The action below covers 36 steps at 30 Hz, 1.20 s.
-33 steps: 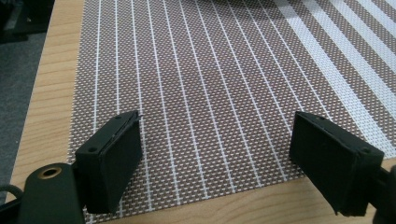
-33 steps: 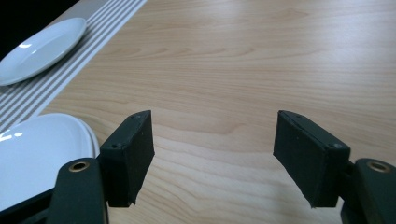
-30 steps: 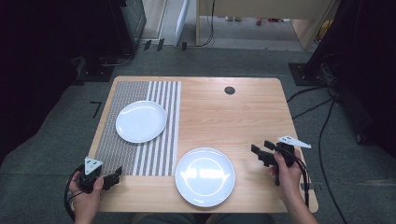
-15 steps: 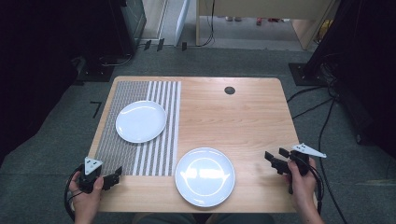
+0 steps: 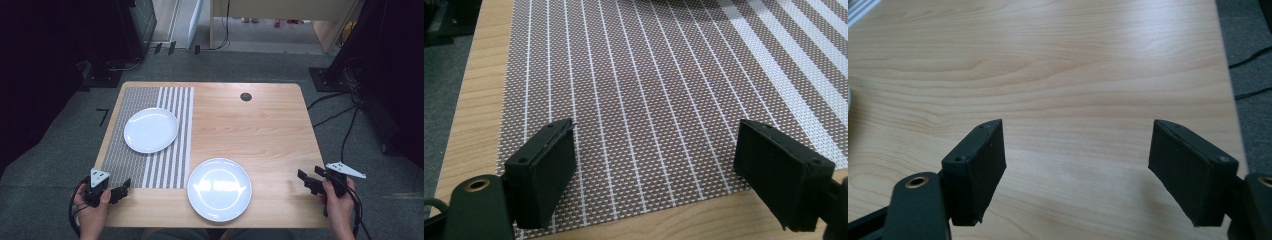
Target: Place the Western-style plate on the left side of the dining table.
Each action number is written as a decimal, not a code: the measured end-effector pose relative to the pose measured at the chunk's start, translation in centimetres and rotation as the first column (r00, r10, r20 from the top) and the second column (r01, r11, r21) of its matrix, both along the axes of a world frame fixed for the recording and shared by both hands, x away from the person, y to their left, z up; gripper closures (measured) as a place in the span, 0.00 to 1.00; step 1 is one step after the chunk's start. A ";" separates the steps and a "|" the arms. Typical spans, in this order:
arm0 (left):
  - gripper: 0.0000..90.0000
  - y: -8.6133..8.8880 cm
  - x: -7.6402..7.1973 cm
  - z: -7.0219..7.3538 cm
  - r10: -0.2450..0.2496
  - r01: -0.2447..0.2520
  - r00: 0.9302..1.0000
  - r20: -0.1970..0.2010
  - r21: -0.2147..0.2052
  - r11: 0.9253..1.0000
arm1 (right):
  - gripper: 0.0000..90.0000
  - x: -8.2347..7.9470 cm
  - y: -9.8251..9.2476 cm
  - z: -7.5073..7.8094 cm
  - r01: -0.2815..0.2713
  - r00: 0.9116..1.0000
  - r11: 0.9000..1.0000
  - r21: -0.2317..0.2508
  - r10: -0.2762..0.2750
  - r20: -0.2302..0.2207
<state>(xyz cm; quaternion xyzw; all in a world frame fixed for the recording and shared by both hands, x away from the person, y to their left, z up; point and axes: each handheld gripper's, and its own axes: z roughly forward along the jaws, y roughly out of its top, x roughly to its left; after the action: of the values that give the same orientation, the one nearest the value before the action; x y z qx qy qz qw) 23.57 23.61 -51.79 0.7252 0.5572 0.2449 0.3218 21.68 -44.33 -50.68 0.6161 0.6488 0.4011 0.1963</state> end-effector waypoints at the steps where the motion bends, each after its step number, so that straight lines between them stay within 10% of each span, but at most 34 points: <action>1: 0.19 0.0 0.0 0.0 0.000 0.000 1.000 0.000 0.000 1.000 | 0.25 -0.2 -0.2 0.0 0.005 1.000 1.000 -0.001 -0.005 -0.003; 23: 0.19 0.0 0.0 0.0 0.000 0.000 1.000 0.000 -0.001 1.000 | 0.15 -2.0 1.2 -1.8 0.000 0.999 0.975 -0.222 -0.010 -0.046; 36: 0.19 0.0 0.0 0.0 -0.003 0.003 1.000 0.000 -0.002 1.000 | 0.11 -1.9 1.5 -1.9 -0.010 0.999 0.975 -0.223 -0.002 -0.054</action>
<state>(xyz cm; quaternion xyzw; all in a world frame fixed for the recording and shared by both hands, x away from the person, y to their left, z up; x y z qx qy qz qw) 23.56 23.66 -51.79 0.7258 0.5563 0.2440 0.3229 19.76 -42.84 -52.56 0.5994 0.6960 0.3096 0.2459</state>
